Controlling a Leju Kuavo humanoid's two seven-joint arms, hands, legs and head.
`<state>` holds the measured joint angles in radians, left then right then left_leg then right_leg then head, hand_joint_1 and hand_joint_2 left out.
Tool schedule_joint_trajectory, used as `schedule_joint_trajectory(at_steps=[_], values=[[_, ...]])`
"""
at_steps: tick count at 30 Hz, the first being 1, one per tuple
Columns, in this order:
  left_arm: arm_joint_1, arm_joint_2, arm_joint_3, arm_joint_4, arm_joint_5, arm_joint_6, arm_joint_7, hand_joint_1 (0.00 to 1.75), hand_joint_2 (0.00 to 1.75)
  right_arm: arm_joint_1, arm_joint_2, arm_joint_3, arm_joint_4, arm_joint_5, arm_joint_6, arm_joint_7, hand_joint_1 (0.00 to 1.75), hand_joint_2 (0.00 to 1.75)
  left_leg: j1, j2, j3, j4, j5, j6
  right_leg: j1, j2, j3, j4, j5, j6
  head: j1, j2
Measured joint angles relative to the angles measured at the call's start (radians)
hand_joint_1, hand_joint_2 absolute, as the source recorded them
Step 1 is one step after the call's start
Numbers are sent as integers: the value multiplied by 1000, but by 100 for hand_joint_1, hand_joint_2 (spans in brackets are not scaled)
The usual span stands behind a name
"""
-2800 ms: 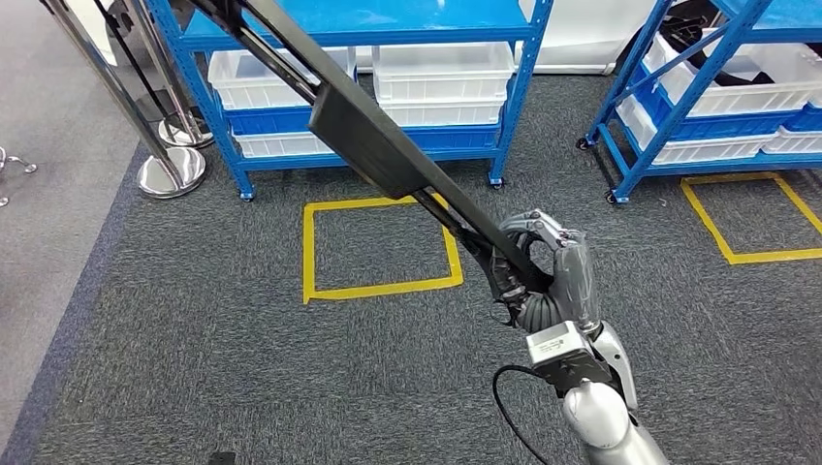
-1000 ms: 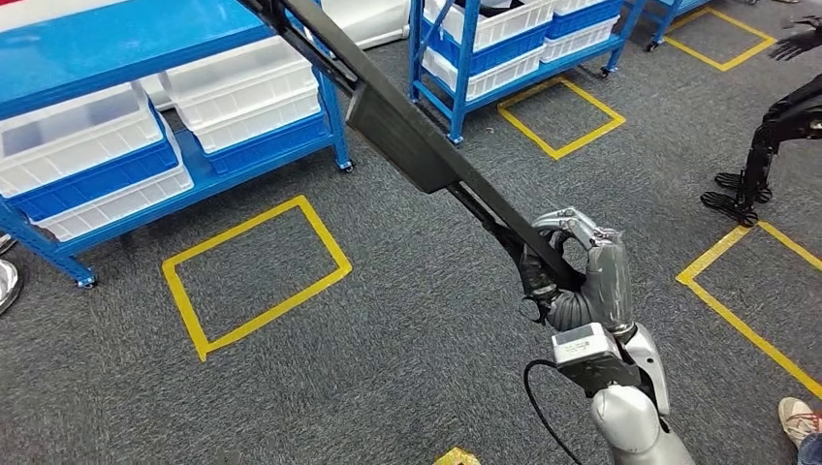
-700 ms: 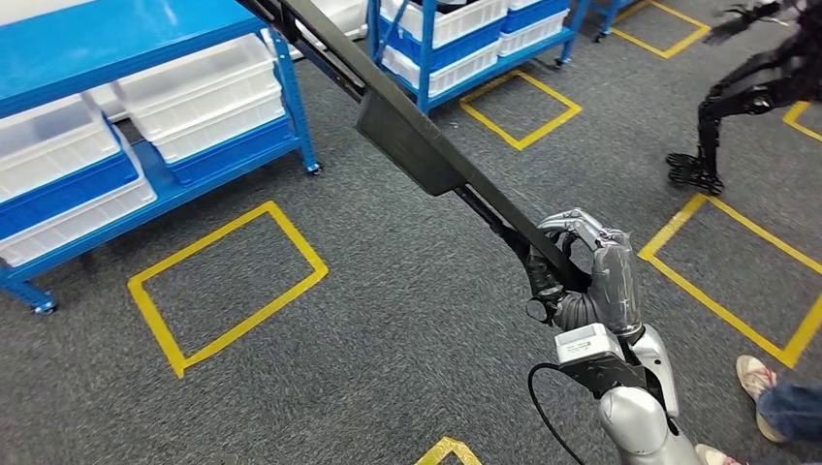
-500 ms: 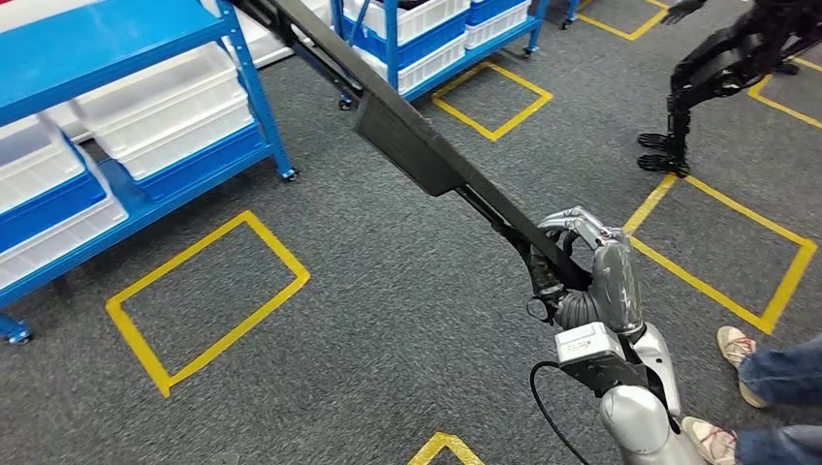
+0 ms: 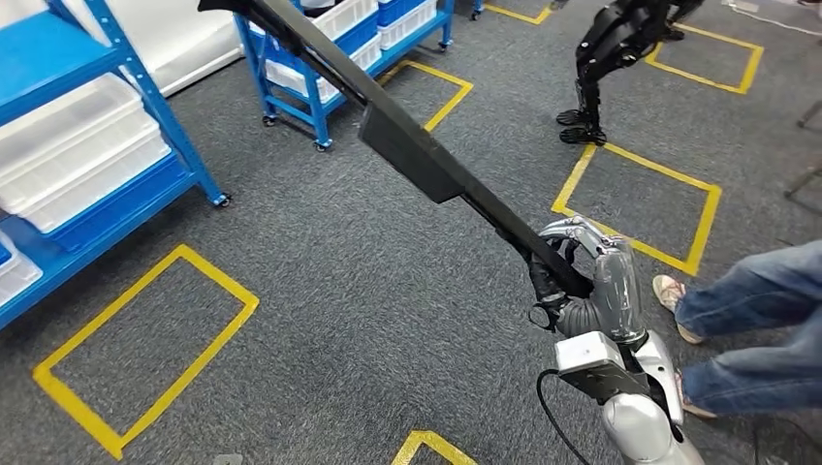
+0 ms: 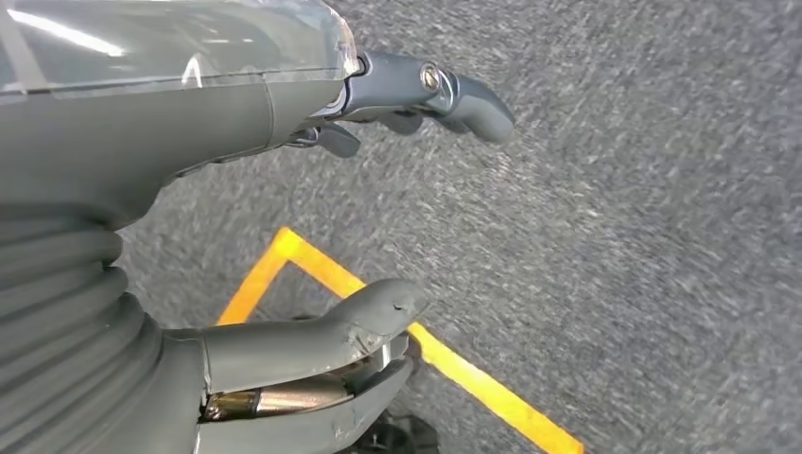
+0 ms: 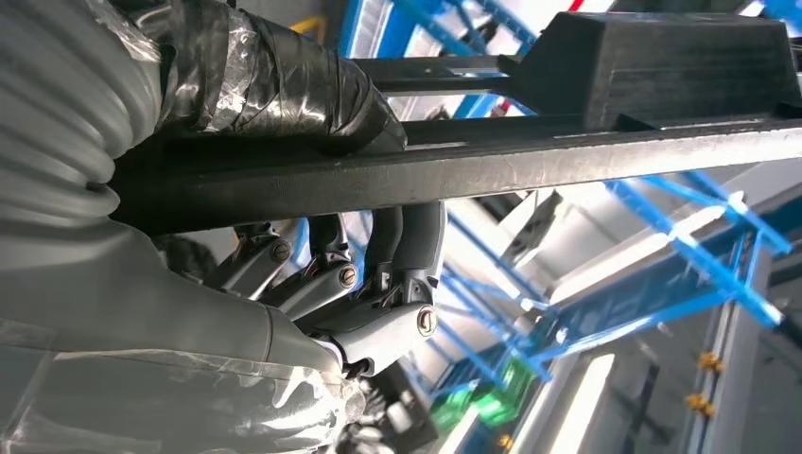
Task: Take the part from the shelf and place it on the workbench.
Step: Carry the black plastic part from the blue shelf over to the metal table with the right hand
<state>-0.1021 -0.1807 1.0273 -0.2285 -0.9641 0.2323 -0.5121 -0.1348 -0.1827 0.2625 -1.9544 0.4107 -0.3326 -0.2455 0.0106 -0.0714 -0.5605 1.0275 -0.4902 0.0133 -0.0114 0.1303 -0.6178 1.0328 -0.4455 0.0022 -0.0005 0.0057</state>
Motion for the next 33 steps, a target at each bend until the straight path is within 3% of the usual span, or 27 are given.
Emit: schedule_joint_trajectory(at_steps=[1,2,4,6,8,9,11,13,15,17,18,20,21,23,24,26,28,30,32,33], values=[[0,0,0,0,1,0,0,0,175,4,0,-1,-2,1,-2,0,175,175,-1,9,3,-7,1,3,-3,13,-4,-2,4,8,0,0],[0,-1,1,0,2,0,0,0,175,9,-1,-2,-4,1,-3,0,175,175,0,21,4,-12,6,9,-4,10,-6,-1,5,15,0,0],[-1,-2,1,0,2,0,-1,0,175,16,-4,-6,-8,2,-5,0,175,175,4,46,8,-26,15,22,1,-42,-22,29,-18,24,2,0],[1,-2,1,0,2,0,-1,0,175,19,-8,-10,-10,2,-6,-1,175,175,3,72,9,-31,19,29,1,-106,-68,131,-78,30,5,0],[6,-2,2,0,3,-1,-1,0,175,25,-8,-15,-11,3,-8,-2,175,175,2,102,8,-30,17,31,-4,-122,-115,235,-119,36,5,0],[7,-2,2,0,3,-1,-1,0,175,29,-9,-18,-11,5,-8,-2,175,175,2,116,8,-29,15,30,-7,-125,-120,247,-114,39,5,0],[7,-3,3,0,5,-1,-2,0,175,34,-12,-26,-15,6,-8,-2,175,175,2,143,9,-25,9,26,-11,-146,-72,161,-58,41,5,0],[7,-3,3,0,6,-1,-3,0,175,36,-16,-33,-23,7,-9,-2,175,175,-2,166,10,-17,0,16,-4,-192,-8,42,-16,35,4,0],[7,-3,4,0,8,-1,-3,0,175,38,-20,-40,-30,8,-9,-4,175,175,-8,185,14,-13,-7,5,5,-207,9,1,-12,23,4,0],[6,-4,5,0,8,-1,-4,0,175,45,-22,-47,-35,8,-10,-4,175,175,-9,204,18,-12,-13,-5,4,-180,7,-1,-9,11,4,0],[5,-4,5,0,8,-1,-4,0,175,47,-24,-50,-38,8,-10,-4,175,175,-6,194,17,-4,-22,-10,2,-168,7,-4,-6,5,3,0],[4,-4,5,0,8,-1,-5,0,175,50,-25,-53,-42,9,-10,-4,175,175,-1,141,-8,60,-67,-19,-4,-145,9,-10,-1,-7,3,0],[5,-4,6,0,8,-1,-5,0,175,51,-25,-53,-43,9,-10,-5,175,175,1,110,-35,122,-100,-21,-3,-133,8,-10,0,-12,3,0],[10,-4,6,0,8,-1,-6,0,175,52,-26,-53,-43,9,-10,-5,175,175,1,85,-91,242,-146,-23,-2,-106,6,-9,0,-17,3,0],[12,-4,6,0,8,-1,-6,0,175,54,-26,-53,-43,9,-10,-4,175,175,1,82,-105,267,-145,-22,-1,-90,6,-7,0,-17,3,0],[12,-4,6,0,8,-1,-6,0,175,55,-26,-53,-43,9,-10,-4,175,175,2,74,-79,202,-87,-18,-1,-57,6,-2,0,-16,3,0],[11,-3,6,0,8,-1,-6,0,175,55,-26,-54,-43,9,-10,-4,175,175,4,30,-22,74,-29,-10,-2,-27,3,5,-1,-11,3,0],[10,-3,7,0,8,-1,-6,0,175,55,-27,-54,-43,9,-10,-4,175,175,5,-8,4,12,-17,-4,-5,-3,-6,10,1,1,3,0],[8,-4,8,0,9,-1,-6,0,175,58,-28,-54,-44,9,-10,-4,175,175,3,3,7,4,-13,4,-9,20,-15,5,10,17,3,0],[7,-4,8,0,10,-1,-6,0,175,61,-29,-56,-46,9,-10,-4,175,175,4,15,10,-3,-9,11,-9,13,-17,5,10,24,3,0]])
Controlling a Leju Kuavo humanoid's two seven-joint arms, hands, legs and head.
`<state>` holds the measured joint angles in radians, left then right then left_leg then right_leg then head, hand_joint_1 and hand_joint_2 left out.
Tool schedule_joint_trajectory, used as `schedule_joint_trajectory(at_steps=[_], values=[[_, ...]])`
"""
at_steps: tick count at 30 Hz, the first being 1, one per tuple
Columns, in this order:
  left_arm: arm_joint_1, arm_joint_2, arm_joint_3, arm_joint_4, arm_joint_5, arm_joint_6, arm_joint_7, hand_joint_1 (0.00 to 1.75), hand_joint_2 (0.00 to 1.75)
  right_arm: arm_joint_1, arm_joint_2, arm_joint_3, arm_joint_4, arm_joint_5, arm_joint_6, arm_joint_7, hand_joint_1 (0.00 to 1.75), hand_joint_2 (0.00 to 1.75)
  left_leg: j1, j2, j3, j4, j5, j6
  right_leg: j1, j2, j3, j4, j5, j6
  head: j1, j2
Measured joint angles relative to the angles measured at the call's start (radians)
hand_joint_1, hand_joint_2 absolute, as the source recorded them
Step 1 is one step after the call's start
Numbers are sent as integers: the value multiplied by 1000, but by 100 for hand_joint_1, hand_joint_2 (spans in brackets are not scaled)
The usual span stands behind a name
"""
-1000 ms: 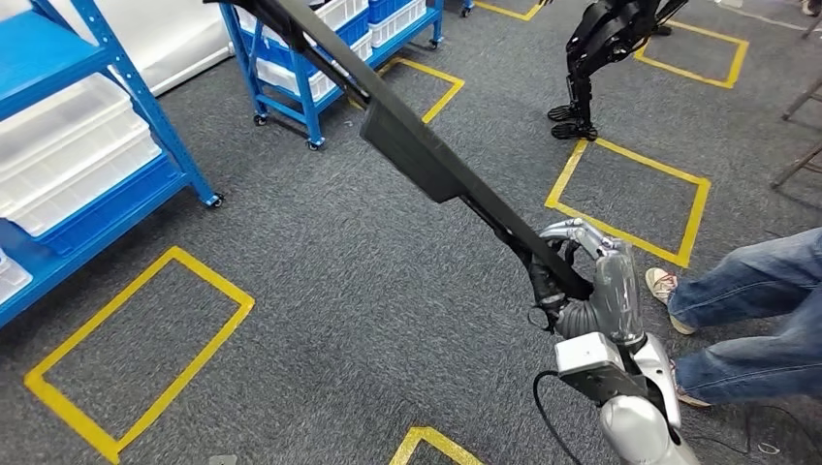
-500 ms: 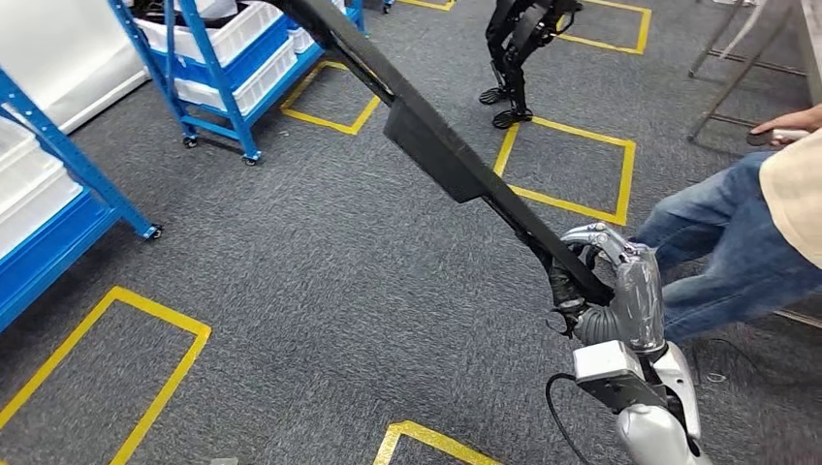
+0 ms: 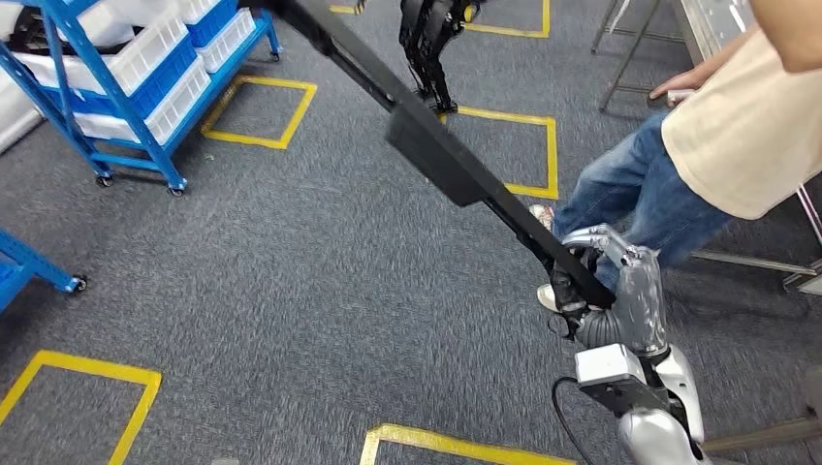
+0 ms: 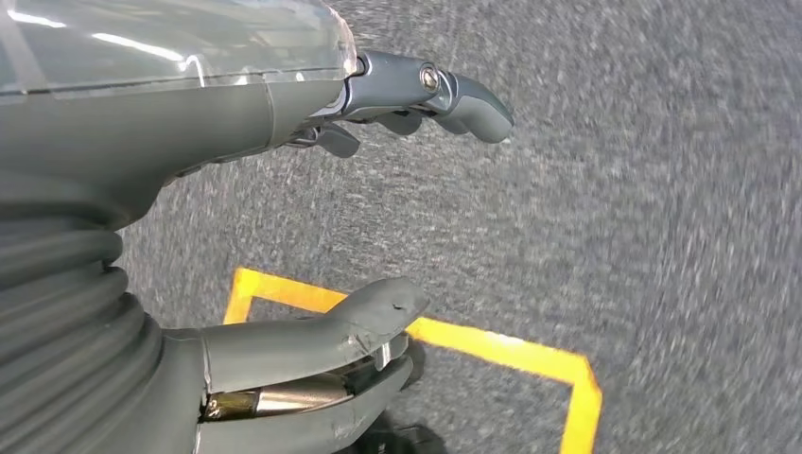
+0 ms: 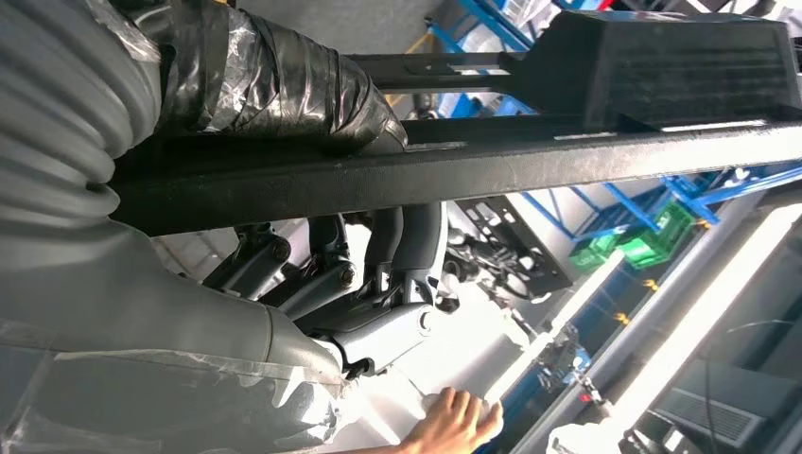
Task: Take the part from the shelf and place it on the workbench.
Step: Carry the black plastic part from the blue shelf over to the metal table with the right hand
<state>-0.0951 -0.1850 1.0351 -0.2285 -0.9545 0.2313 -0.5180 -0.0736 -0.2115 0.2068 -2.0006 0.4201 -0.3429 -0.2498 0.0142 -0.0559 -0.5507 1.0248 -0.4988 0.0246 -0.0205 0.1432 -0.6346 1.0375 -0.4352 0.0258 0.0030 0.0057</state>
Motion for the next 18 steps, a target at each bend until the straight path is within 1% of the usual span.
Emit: schedule_joint_trajectory(at_steps=[1,2,3,4,5,6,7,8,9,10,11,12,13,14,15,16,17,18], values=[[-1,-1,0,0,1,0,-1,0,175,2,-2,-2,-2,0,0,0,175,175,2,13,2,-8,6,8,2,-24,-6,10,-8,6,1,0],[0,-1,1,0,2,-1,-2,0,175,2,-4,-5,-4,1,-1,0,175,175,4,27,4,-15,10,15,4,-58,-19,38,-27,10,1,0],[0,-1,2,0,2,-2,-2,0,175,3,-5,-7,-5,2,-1,0,175,175,4,41,5,-19,13,19,5,-96,-40,85,-55,12,2,0],[2,-2,4,0,3,-4,-3,0,175,3,-7,-9,-5,3,-1,0,175,175,3,55,5,-20,13,21,5,-120,-70,147,-88,15,2,0],[4,-2,5,0,5,-5,-4,0,175,4,-7,-11,-6,4,-1,0,175,175,2,71,4,-20,12,22,4,-130,-97,205,-112,18,2,0],[5,-2,7,0,7,-6,-4,0,175,7,-7,-13,-5,6,-1,1,175,175,2,86,4,-19,10,22,3,-135,-114,242,-122,20,2,0],[5,-2,8,0,10,-8,-4,0,175,9,-8,-15,-5,8,-1,2,175,175,2,102,4,-19,9,22,1,-140,-113,245,-113,21,2,0],[5,-2,10,0,12,-9,-4,0,175,11,-8,-17,-6,9,-1,3,175,175,2,116,6,-18,6,20,0,-146,-92,209,-88,21,2,0],[4,-2,11,0,14,-12,-4,0,175,13,-9,-19,-8,11,-1,3,175,175,1,129,8,-17,3,17,1,-162,-56,146,-56,18,2,0],[3,-2,12,0,16,-14,-5,0,175,13,-10,-22,-10,13,-1,3,175,175,-1,142,11,-16,0,13,6,-189,-18,79,-32,15,2,0],[3,-2,14,0,17,-16,-5,0,175,13,-11,-24,-14,14,-1,3,175,175,-4,152,13,-14,-4,8,11,-209,10,27,-17,9,2,0],[2,-2,14,0,18,-18,-6,0,175,14,-12,-27,-18,16,-1,3,175,175,-7,162,16,-13,-8,2,16,-223,25,-3,-12,3,2,0],[2,-2,15,0,19,-19,-6,0,175,15,-14,-31,-21,17,-1,4,175,175,-9,173,18,-14,-10,-3,21,-223,27,-11,-15,-2,1,0],[1,-2,16,0,19,-19,-6,0,175,18,-15,-35,-25,19,-1,5,175,175,-11,184,22,-15,-12,-7,21,-209,25,-12,-13,-8,1,0],[0,-2,16,0,19,-20,-6,0,175,21,-17,-40,-28,22,-1,6,175,175,-10,190,26,-15,-17,-13,18,-196,26,-15,-12,-13,1,0],[-1,-2,16,0,19,-20,-6,0,175,24,-19,-44,-32,25,-1,7,175,175,-8,178,26,-7,-27,-17,15,-184,29,-20,-10,-19,1,0],[-2,-2,16,0,19,-20,-6,0,175,27,-20,-47,-35,29,-1,8,175,175,-6,152,17,19,-46,-21,11,-172,32,-26,-7,-26,1,0],[-1,-2,16,0,19,-20,-6,0,175,28,-20,-49,-38,32,-1,9,175,175,-4,121,-3,65,-75,-24,7,-160,34,-30,-4,-32,0,0]])
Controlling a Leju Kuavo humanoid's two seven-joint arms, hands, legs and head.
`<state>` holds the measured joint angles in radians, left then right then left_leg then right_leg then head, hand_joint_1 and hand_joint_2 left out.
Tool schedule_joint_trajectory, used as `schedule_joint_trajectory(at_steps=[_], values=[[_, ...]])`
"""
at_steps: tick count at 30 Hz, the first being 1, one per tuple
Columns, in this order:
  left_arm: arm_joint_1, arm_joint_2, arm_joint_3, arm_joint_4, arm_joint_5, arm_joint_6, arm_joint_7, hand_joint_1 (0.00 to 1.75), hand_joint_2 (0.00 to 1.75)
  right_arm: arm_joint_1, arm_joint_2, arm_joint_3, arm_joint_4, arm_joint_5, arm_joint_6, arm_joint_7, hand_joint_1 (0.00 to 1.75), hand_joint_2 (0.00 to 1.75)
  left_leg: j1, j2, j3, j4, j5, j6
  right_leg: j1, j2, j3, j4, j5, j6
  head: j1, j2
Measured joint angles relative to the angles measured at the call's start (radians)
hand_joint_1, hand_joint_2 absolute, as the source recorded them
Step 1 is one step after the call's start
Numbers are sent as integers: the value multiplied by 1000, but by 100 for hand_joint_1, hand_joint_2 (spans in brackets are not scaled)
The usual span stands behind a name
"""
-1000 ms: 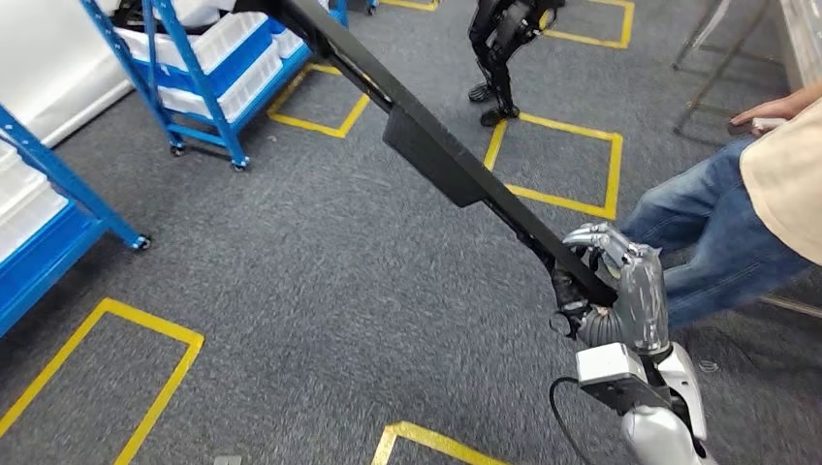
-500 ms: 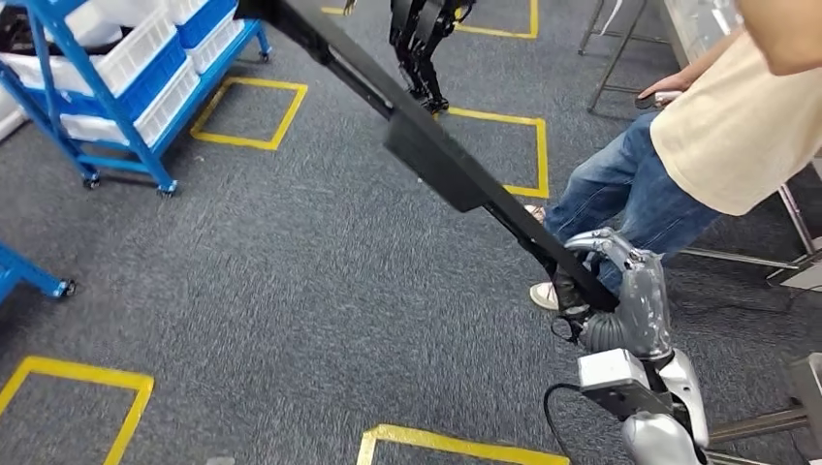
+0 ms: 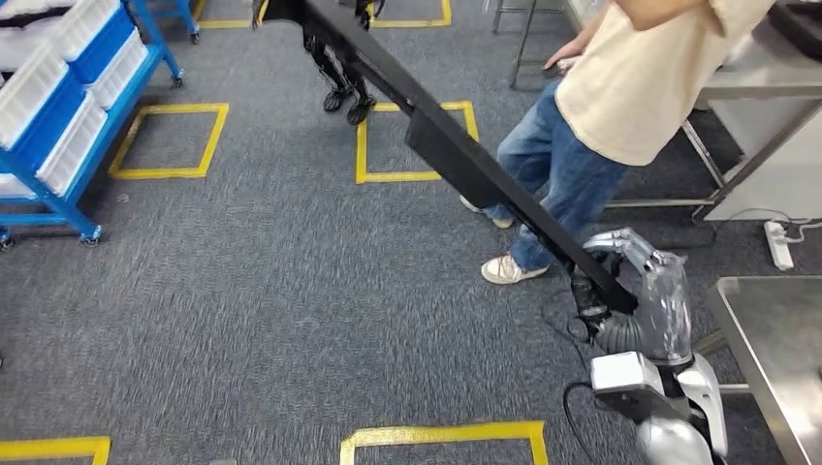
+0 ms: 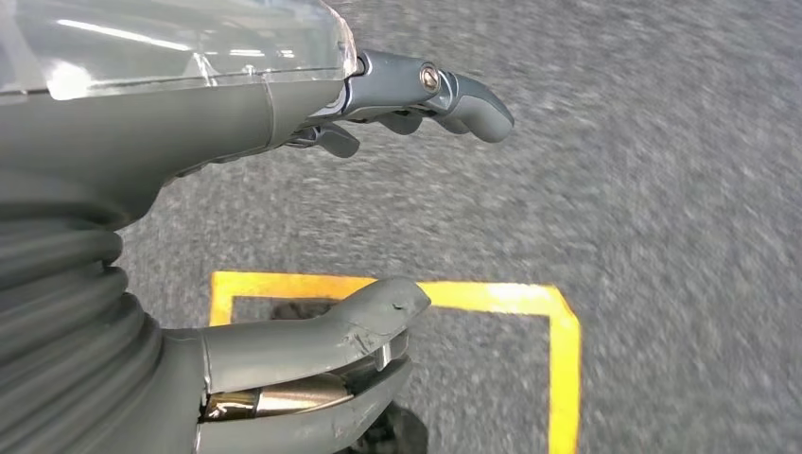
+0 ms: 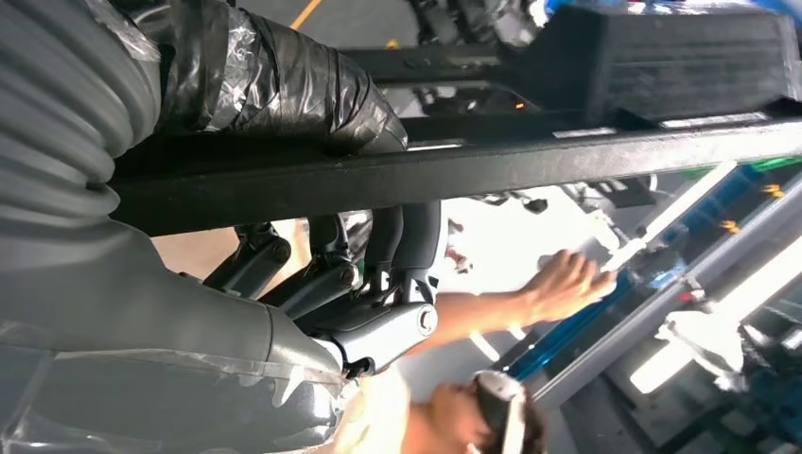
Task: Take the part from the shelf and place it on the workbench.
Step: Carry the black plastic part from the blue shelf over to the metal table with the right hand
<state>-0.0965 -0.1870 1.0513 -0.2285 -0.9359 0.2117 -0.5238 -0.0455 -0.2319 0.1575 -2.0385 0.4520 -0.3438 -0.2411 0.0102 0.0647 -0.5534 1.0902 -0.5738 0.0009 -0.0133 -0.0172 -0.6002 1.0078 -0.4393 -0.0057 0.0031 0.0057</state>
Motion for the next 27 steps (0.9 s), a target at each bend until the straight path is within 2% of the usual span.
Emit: schedule_joint_trajectory(at_steps=[1,2,3,4,5,6,8,9,10,12,13,14,16,17,18,19,20,21,23,24,25,27], values=[[1,0,0,0,0,0,0,0,175,1,0,-1,-2,2,0,0,175,175,1,-30,-30,64,-32,-1,0,13,0,-1,1,-3,0,0],[3,0,1,0,0,0,0,0,175,2,0,-2,-2,4,0,1,175,175,1,-46,-62,131,-59,-2,1,26,-1,-1,1,-6,-1,0],[6,0,1,0,0,0,0,0,175,4,-1,-4,-3,4,0,1,175,175,1,-52,-89,180,-70,-3,1,43,0,0,1,-6,-1,0],[8,0,2,0,0,0,0,0,175,7,-1,-6,-3,5,0,2,175,175,2,-55,-101,196,-61,-3,1,60,0,2,1,-6,-1,0],[9,0,2,0,0,0,0,0,175,9,-2,-10,-4,6,0,2,175,175,2,-59,-97,174,-33,-2,1,76,0,4,1,-5,-1,0],[9,0,2,0,0,0,0,0,175,11,-3,-12,-4,7,0,3,175,175,4,-68,-77,119,9,0,0,93,0,8,-1,-3,-1,0],[8,0,4,0,0,0,0,0,175,12,-6,-17,-5,8,0,3,175,175,8,-117,-31,-1,67,6,0,122,-5,19,-5,5,0,0],[8,0,5,0,0,0,0,0,175,12,-6,-18,-6,8,0,3,175,175,10,-137,-17,-38,78,9,-1,135,-9,24,-6,10,0,0],[7,0,5,0,0,0,0,0,175,13,-7,-19,-7,9,0,3,175,175,9,-148,-12,-51,77,14,-2,147,-15,26,-5,17,0,0],[5,0,6,0,0,0,0,0,175,17,-10,-22,-9,10,0,3,175,175,7,-127,-8,-58,80,26,-7,166,-23,26,-1,32,-1,0],[4,0,6,0,0,0,0,0,175,20,-12,-23,-10,10,-1,3,175,175,7,-114,-6,-64,83,33,-7,153,-27,31,-4,37,0,0],[3,-1,6,0,0,0,0,0,175,21,-15,-25,-11,11,-1,3,175,175,8,-101,-4,-70,88,41,-5,125,-37,50,-17,42,1,0],[4,-1,7,0,0,0,1,0,175,22,-19,-27,-14,12,-1,3,175,175,7,-74,-2,-76,91,50,-2,52,-80,144,-71,48,4,0],[6,-1,7,0,0,0,2,0,175,23,-20,-27,-14,12,-1,3,175,175,6,-60,-2,-76,90,52,-3,33,-110,205,-100,51,4,0],[7,-1,7,0,0,0,6,0,175,25,-20,-28,-14,12,-2,3,175,175,4,-45,-2,-76,89,53,-5,25,-133,254,-118,53,4,0],[9,-1,8,0,0,1,11,0,175,30,-20,-30,-14,12,-2,3,175,175,4,-30,-2,-75,87,53,-7,22,-141,274,-118,55,4,0],[9,-1,8,0,-1,1,15,0,175,36,-20,-33,-15,12,-2,3,175,175,3,-16,0,-75,84,52,-8,19,-132,259,-102,55,4,0],[10,-1,8,0,-2,2,19,0,175,42,-20,-35,-17,12,-2,2,175,175,3,-3,2,-74,81,50,-8,9,-103,210,-72,53,4,0],[11,-3,9,0,-2,1,23,0,175,49,-20,-39,-23,12,-3,0,175,175,-1,20,8,-73,74,43,1,-41,-32,82,-24,43,4,0],[11,-3,10,0,-2,1,24,0,175,51,-20,-41,-26,12,-4,-2,175,175,-3,31,12,-73,71,38,7,-61,-11,40,-14,37,4,0],[11,-3,11,0,-1,1,25,0,175,53,-20,-44,-29,12,-5,-3,175,175,-6,42,15,-73,68,32,12,-70,-3,22,-13,31,4,0],[11,-4,12,0,0,0,28,0,175,60,-20,-52,-35,11,-8,-5,175,175,-8,66,23,-76,63,22,16,-46,-5,18,-14,21,4,0]])
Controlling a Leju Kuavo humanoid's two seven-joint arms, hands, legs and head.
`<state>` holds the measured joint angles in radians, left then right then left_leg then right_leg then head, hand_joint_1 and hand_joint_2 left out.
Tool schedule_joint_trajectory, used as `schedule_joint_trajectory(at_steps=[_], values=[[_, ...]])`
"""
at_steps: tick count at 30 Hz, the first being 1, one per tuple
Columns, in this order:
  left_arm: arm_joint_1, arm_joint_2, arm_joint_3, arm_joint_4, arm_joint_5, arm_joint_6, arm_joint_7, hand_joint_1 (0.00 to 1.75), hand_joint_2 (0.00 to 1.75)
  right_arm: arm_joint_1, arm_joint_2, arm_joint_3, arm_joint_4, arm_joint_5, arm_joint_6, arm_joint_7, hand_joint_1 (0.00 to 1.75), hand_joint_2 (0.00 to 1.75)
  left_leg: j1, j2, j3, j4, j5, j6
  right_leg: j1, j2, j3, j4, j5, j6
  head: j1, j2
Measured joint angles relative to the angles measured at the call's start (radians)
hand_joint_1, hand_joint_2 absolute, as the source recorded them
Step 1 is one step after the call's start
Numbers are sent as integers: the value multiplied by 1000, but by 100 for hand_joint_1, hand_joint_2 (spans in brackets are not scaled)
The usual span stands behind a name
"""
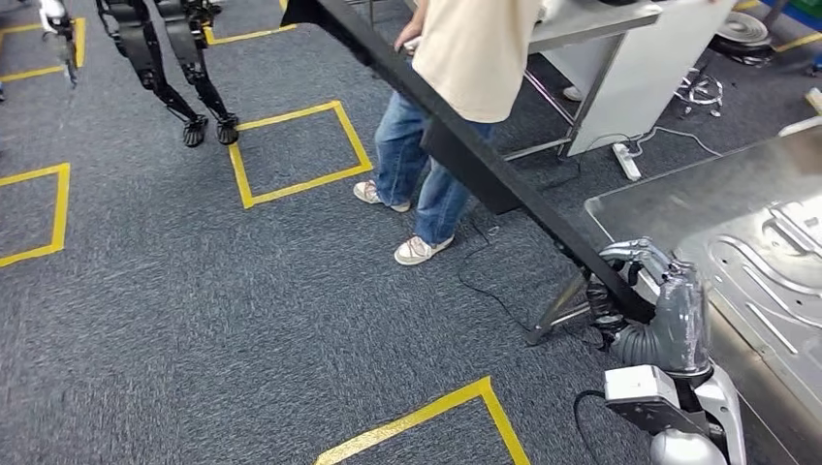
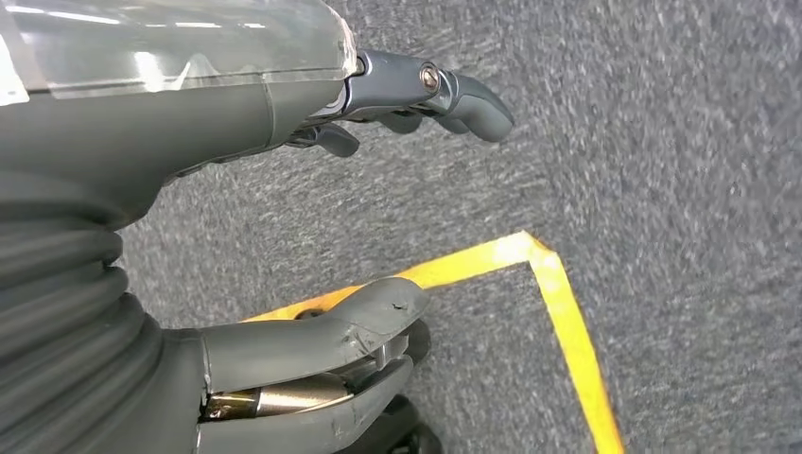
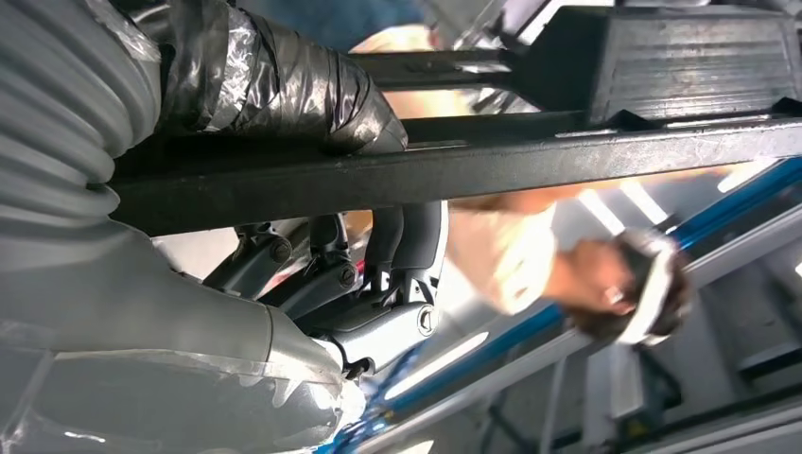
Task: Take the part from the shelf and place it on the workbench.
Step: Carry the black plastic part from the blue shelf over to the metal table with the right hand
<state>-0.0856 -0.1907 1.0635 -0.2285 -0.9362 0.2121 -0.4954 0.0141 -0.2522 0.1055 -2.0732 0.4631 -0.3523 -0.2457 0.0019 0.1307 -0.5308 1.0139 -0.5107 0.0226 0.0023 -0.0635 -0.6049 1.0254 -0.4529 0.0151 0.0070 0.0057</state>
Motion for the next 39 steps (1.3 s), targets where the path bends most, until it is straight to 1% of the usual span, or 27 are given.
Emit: schedule_joint_trajectory(at_steps=[1,3,5,6,7,8,9,11,13,14,15,16,18,20,21,22,23,25,27,29,31,32,34,35,37,38,39], values=[[-1,0,0,0,0,0,2,0,175,5,0,-5,-3,0,-1,0,175,175,1,1,3,3,-6,-5,-3,13,2,-5,2,-5,0,0],[-1,0,1,0,-1,0,3,0,175,12,0,-12,-9,0,-3,-1,175,175,4,-44,-13,52,-44,-14,-10,38,8,-15,8,-17,-1,0],[2,0,2,0,-2,0,7,0,175,15,0,-16,-12,0,-4,-3,175,175,7,-104,-71,176,-106,-17,-12,64,10,-19,11,-25,-1,0],[5,0,3,0,-1,0,9,0,175,18,0,-16,-13,0,-4,-4,175,175,7,-116,-102,238,-127,-18,-12,79,10,-18,11,-26,-1,0],[8,0,3,0,0,0,10,0,175,22,0,-18,-13,0,-4,-4,175,175,8,-121,-124,275,-131,-19,-12,95,10,-17,10,-26,-1,0],[10,0,3,0,0,0,12,0,175,28,0,-20,-14,1,-4,-5,175,175,8,-123,-129,275,-114,-19,-12,112,11,-15,10,-26,-1,0],[11,0,3,0,0,0,13,0,175,33,0,-23,-16,3,-5,-5,175,175,9,-128,-116,237,-79,-18,-13,129,11,-12,9,-25,-1,0],[11,0,4,0,0,0,13,0,175,41,0,-30,-21,7,-5,-6,175,175,13,-171,-69,111,-6,-14,-13,159,7,-1,4,-18,-1,0],[10,0,5,0,0,0,13,0,175,46,0,-38,-25,9,-5,-7,175,175,16,-209,-39,39,18,-8,-14,186,-3,10,1,-6,-1,0],[10,0,5,0,0,0,13,0,175,50,0,-42,-27,10,-5,-7,175,175,15,-210,-36,31,15,-4,-15,199,-8,12,2,1,-1,0],[9,0,6,0,0,0,13,0,175,55,0,-48,-30,11,-6,-8,175,175,14,-198,-33,28,16,2,-17,211,-11,10,4,8,-1,0],[9,0,6,0,0,0,13,0,175,63,0,-54,-33,11,-6,-8,175,175,14,-185,-30,22,19,10,-20,210,-13,11,5,13,-1,0],[7,-1,6,0,0,0,13,0,175,72,-1,-67,-38,13,-6,-8,175,175,15,-158,-24,8,27,25,-18,161,-31,48,-19,21,0,0],[8,-1,7,0,-1,0,13,0,175,75,-1,-74,-40,16,-6,-9,175,175,13,-131,-22,4,27,33,-17,96,-84,157,-77,28,2,0],[9,0,8,0,-2,0,13,0,175,76,-1,-77,-41,17,-6,-9,175,175,11,-116,-22,4,26,35,-20,81,-116,218,-102,31,1,0],[10,0,9,0,-2,0,13,0,175,79,-1,-79,-41,18,-6,-10,175,175,10,-101,-21,4,24,35,-23,74,-136,257,-113,34,1,0],[11,0,9,0,-3,0,13,0,175,82,-1,-82,-41,19,-6,-10,175,175,9,-86,-20,4,21,35,-25,69,-139,265,-105,36,1,0],[10,-1,9,0,-4,-1,13,0,175,86,-1,-88,-41,22,-6,-10,175,175,9,-60,-13,4,16,30,-26,48,-90,176,-47,36,1,0],[9,-1,9,0,-4,-1,13,0,175,87,-1,-91,-41,24,-6,-10,175,175,5,-38,-4,5,7,20,-17,-4,-23,54,-4,27,1,0],[8,-1,10,0,-4,-1,13,0,175,88,-1,-94,-43,25,-5,-10,175,175,0,-18,3,4,0,8,-6,-24,-2,7,0,14,1,0],[6,-2,10,0,-3,-1,13,0,175,91,-1,-100,-47,26,-5,-10,175,175,-1,2,10,1,-6,-2,-6,4,-3,3,3,1,1,0],[5,-2,10,0,-3,-1,12,0,175,93,-1,-104,-49,27,-5,-10,175,175,1,-8,11,8,-15,-7,-8,17,0,-3,5,-5,1,0],[5,-2,11,0,-4,-1,11,0,175,96,-1,-109,-54,27,-5,-10,175,175,5,-64,-14,74,-60,-13,-14,41,6,-13,11,-18,0,0],[5,-2,11,0,-4,-1,11,0,175,97,0,-110,-55,27,-4,-10,175,175,7,-97,-43,137,-92,-13,-13,54,7,-14,11,-21,0,0],[9,-2,11,0,-4,-1,11,0,175,100,1,-112,-55,27,-4,-10,175,175,7,-120,-105,258,-135,-13,-10,83,7,-12,10,-26,0,0],[11,-2,11,0,-4,-1,11,0,175,103,1,-114,-55,27,-4,-10,175,175,7,-123,-121,280,-130,-12,-10,100,7,-10,10,-26,0,0],[12,-2,12,0,-4,-1,11,0,175,106,1,-116,-55,27,-4,-10,175,175,8,-125,-121,265,-105,-10,-9,117,7,-8,9,-26,0,0]])
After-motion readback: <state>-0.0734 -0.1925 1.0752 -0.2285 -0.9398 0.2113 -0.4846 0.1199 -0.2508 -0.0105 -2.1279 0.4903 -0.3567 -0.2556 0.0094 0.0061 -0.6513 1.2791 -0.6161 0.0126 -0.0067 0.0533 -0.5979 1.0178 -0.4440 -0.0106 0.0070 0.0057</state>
